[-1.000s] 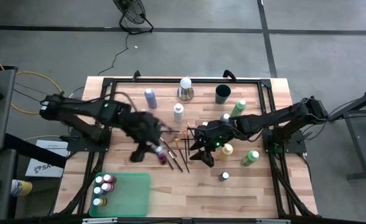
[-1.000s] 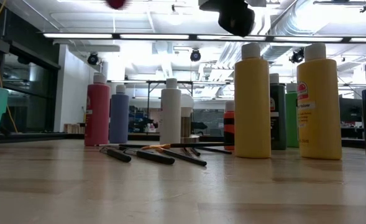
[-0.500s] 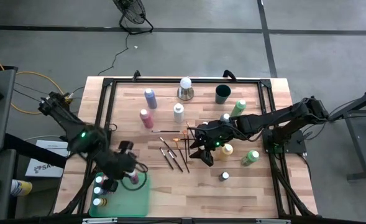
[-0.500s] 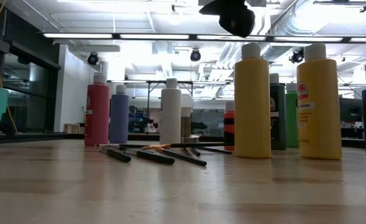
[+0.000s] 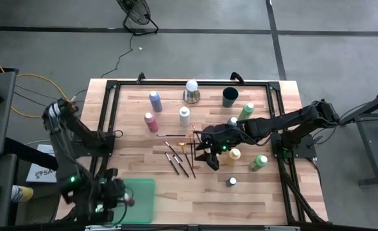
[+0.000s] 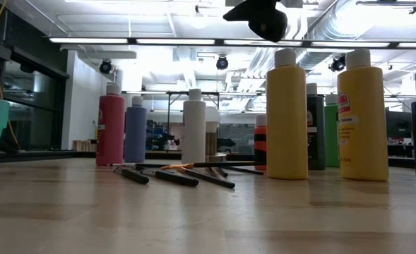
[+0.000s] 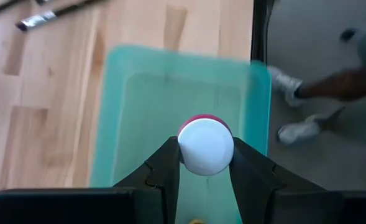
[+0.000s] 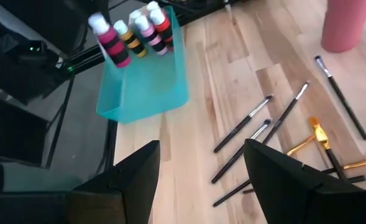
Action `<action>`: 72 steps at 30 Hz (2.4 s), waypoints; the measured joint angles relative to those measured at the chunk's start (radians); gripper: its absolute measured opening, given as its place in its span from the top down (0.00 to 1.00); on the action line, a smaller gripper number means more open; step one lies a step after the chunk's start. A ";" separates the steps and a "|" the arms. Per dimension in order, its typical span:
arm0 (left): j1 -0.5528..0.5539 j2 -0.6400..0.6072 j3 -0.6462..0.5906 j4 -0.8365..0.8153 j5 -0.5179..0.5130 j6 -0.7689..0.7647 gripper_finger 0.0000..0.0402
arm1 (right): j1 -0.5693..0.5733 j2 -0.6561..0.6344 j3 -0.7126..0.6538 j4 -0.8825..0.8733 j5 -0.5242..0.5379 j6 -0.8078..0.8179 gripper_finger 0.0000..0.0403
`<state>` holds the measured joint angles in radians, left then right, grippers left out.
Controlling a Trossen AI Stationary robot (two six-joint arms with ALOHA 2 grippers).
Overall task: Pick & Place Paint Supplies
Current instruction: Put the purple paint bottle into the green bin
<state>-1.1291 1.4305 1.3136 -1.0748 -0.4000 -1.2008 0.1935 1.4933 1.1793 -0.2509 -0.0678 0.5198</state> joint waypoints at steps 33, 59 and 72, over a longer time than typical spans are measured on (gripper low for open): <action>-0.256 0.179 -0.041 -0.042 -0.013 -0.036 0.73 | 0.006 0.000 0.000 0.000 0.115 0.060 0.44; -0.254 0.178 -0.090 -0.025 0.101 -0.112 0.65 | 0.010 0.000 0.000 -0.001 0.122 0.087 0.44; -0.253 0.176 -0.092 -0.028 0.101 -0.113 0.58 | 0.010 0.000 0.000 -0.001 0.117 0.089 0.44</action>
<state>-1.3819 1.6062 1.2219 -1.1023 -0.2987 -1.3136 0.2031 1.4929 1.1790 -0.2516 0.0494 0.6086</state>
